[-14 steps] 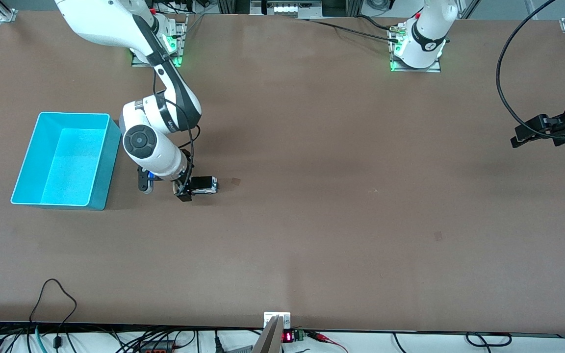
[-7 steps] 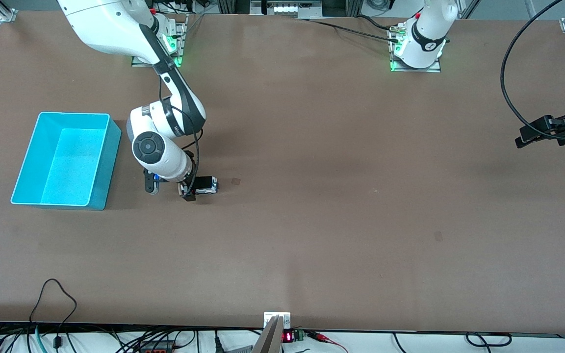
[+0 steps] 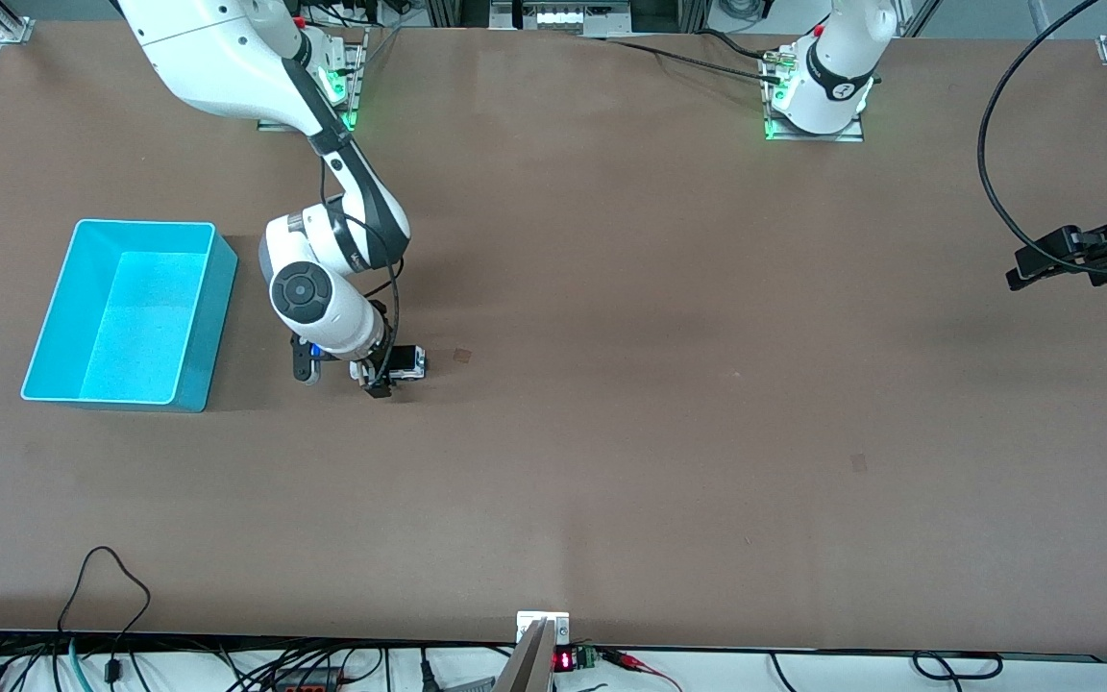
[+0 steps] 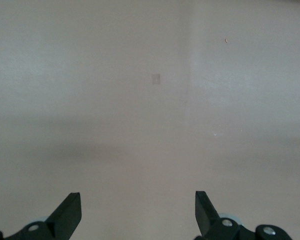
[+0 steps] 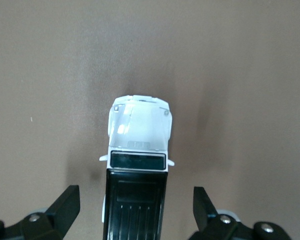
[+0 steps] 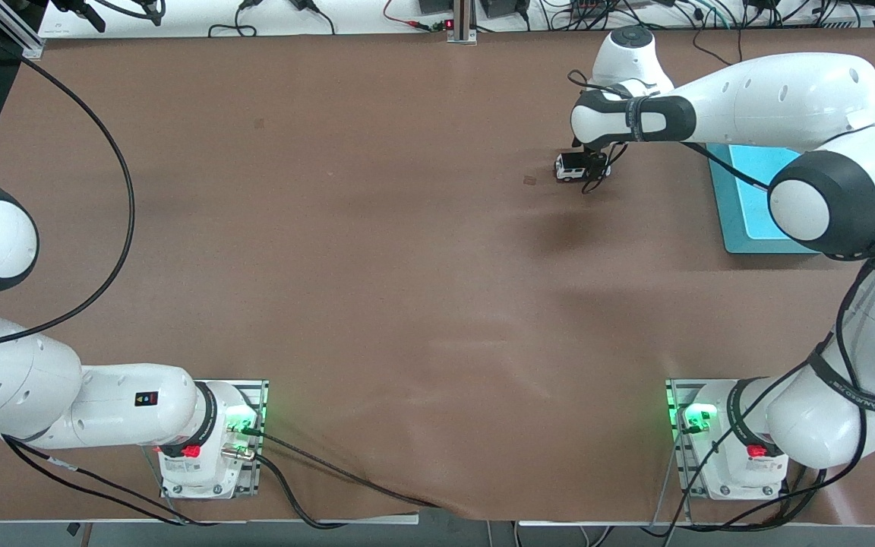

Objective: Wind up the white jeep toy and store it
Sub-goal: 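Lower the right gripper and close it on the jeep, then lift the jeep with the right gripper and carry it over the cyan box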

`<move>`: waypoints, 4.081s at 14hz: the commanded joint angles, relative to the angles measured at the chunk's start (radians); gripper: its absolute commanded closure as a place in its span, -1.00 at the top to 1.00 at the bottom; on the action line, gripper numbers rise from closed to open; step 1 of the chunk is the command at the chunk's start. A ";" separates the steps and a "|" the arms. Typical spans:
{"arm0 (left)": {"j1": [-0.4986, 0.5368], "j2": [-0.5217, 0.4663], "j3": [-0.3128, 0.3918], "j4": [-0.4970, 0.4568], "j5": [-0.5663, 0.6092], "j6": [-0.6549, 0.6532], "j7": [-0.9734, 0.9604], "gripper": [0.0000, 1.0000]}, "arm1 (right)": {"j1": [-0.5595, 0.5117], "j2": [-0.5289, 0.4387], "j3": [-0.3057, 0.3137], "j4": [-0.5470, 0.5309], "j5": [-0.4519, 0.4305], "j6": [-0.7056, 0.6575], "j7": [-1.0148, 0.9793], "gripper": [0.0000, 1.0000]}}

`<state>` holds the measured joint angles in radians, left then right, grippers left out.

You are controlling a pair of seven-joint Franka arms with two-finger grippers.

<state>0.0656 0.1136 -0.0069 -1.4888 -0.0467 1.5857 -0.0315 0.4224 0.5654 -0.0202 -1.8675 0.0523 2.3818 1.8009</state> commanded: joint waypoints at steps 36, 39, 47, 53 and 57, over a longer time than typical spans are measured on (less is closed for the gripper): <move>0.000 -0.017 -0.007 -0.025 -0.004 0.028 0.002 1.00 | -0.557 -0.516 0.019 -0.162 -0.012 -0.454 -1.722 -1.00; 0.000 -0.017 -0.007 -0.025 -0.004 0.027 0.001 1.00 | -0.608 -0.513 0.019 -0.206 -0.101 -0.434 -1.799 -1.00; 0.000 -0.017 -0.012 -0.025 -0.013 0.023 0.001 1.00 | -0.671 -0.427 0.019 -0.286 -0.170 -0.190 -1.876 -1.00; -0.001 -0.017 -0.013 -0.025 -0.009 0.025 0.001 1.00 | -0.694 -0.305 0.019 -0.288 -0.170 -0.044 -1.910 -1.00; 0.000 -0.017 -0.013 -0.025 -0.007 0.025 0.001 1.00 | -0.706 -0.248 0.019 -0.299 -0.172 0.010 -1.916 -1.00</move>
<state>0.0653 0.1138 -0.0184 -1.4986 -0.0467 1.6127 -0.0315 -0.2555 0.3061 -0.0174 -2.1572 -0.1032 2.3621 -0.0965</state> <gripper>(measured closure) 0.000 0.485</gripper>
